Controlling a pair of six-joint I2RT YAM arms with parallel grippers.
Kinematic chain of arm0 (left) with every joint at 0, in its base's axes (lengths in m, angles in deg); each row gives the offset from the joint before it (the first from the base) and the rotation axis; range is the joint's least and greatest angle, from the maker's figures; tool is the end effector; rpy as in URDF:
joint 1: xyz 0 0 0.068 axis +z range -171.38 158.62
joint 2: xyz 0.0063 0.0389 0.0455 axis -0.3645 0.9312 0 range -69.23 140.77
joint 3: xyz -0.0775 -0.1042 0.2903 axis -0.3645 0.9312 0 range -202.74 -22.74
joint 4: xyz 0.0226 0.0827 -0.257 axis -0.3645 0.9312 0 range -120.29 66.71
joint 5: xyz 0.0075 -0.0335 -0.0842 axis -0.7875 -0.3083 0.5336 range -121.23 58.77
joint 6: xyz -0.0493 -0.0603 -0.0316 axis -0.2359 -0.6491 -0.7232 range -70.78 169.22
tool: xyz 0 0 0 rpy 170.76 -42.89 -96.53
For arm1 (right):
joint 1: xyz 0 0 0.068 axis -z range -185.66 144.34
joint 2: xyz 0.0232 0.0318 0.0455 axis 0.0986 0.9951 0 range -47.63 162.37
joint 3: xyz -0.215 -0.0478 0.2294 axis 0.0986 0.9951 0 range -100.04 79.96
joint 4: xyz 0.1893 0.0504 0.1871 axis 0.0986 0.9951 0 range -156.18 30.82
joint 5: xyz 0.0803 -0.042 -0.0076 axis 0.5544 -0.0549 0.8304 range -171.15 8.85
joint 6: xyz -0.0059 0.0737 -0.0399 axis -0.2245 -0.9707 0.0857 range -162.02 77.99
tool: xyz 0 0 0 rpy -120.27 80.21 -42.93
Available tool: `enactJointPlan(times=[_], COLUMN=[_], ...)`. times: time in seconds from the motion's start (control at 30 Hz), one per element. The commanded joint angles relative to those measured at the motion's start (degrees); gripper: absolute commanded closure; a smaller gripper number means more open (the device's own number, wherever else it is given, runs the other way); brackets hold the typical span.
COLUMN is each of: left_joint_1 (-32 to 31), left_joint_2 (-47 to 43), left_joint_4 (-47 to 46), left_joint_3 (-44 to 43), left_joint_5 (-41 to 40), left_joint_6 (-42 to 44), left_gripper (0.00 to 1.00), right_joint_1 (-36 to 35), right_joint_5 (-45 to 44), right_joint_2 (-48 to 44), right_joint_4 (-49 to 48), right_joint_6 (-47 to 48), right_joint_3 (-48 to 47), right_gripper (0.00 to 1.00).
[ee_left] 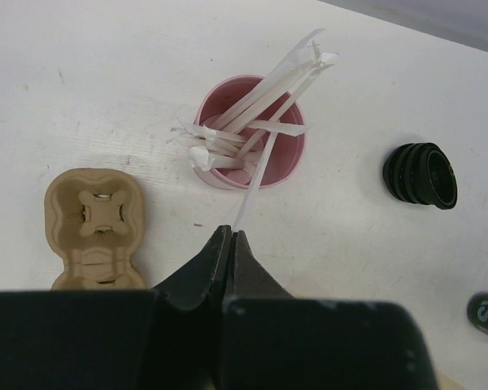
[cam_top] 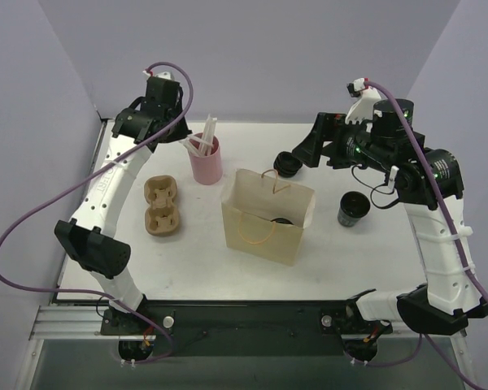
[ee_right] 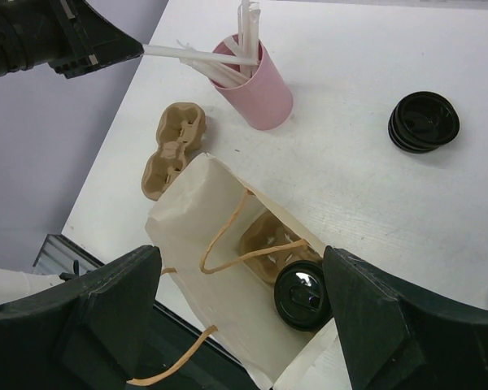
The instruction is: Pack the takeout coffee
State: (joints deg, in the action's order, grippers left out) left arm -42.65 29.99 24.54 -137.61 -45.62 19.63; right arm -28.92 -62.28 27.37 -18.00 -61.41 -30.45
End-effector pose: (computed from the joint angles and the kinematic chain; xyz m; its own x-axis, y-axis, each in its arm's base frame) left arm 0.3904 -0.1324 0.4548 -0.5968 -0.2809 -0.7516 -0.1412 0.9589 -0.2463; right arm 0.2228 0.1218 0.5784 -0.4120 0.1649 -0.8962 -0.5584 0.7315 0.3913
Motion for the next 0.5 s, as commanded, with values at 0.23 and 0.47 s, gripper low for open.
enactJointPlan(times=[0.23, 0.47], left_joint_1=[0.0, 0.0], left_joint_2=[-6.3, -8.3], left_joint_4=[6.3, 5.7], left_joint_3=[-8.2, -17.1], left_joint_5=[4.2, 10.3], left_joint_6=[0.1, 3.7], left_gripper=[1.0, 1.0], right_joint_1=[1.9, 2.4], right_joint_5=[-4.3, -7.2], right_joint_2=[-2.0, -1.7], right_joint_4=[-0.6, -0.3], right_joint_6=[-2.6, -4.3], right_joint_3=[0.8, -0.6], right_gripper=[0.18, 0.18])
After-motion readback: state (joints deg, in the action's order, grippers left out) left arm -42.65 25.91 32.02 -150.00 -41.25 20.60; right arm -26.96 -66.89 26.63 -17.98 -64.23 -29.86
